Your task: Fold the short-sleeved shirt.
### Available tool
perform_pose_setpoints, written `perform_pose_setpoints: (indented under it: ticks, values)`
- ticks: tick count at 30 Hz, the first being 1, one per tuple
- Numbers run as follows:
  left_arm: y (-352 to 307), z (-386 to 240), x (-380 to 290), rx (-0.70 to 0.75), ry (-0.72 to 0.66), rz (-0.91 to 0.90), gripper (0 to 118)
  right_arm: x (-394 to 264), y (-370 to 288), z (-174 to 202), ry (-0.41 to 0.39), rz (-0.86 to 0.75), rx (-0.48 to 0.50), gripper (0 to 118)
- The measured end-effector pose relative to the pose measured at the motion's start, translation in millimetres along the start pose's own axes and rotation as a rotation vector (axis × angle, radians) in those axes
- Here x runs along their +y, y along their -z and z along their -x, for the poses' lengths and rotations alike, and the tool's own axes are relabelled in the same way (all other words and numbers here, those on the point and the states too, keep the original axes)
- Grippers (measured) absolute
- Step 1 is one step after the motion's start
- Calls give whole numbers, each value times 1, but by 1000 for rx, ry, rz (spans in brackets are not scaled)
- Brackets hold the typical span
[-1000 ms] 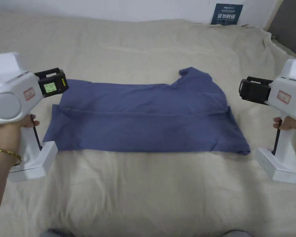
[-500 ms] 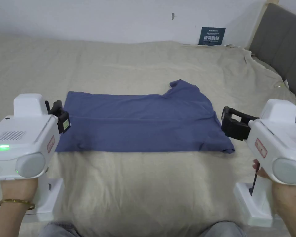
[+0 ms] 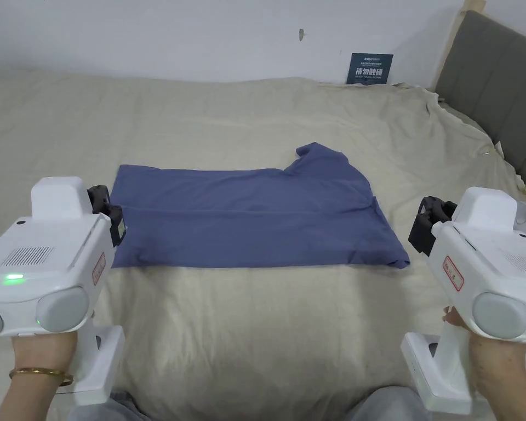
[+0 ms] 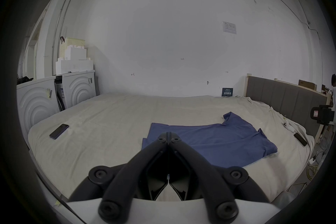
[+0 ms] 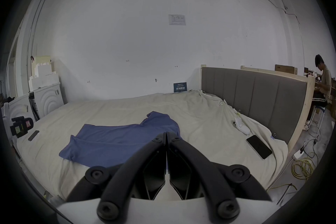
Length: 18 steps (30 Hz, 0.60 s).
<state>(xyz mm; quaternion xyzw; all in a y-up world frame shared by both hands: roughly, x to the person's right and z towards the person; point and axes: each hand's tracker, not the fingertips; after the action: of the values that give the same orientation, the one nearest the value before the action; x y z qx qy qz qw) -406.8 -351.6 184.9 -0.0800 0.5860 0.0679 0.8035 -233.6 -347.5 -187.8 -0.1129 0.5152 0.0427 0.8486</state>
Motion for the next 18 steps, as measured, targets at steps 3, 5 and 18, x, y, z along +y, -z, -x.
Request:
perform_pose_setpoints:
  ticks: [3,5,18]
  values:
    - [0,1,0,-2,-8,3,0,0,0,0,-3,3,6,0]
    - [-1,-1,1,-2,-9,5,0,2,3,-1,-5,7,10,0]
    - [14,-5,2,-11,-8,14,0,40,60,6,-40,123,38,0]
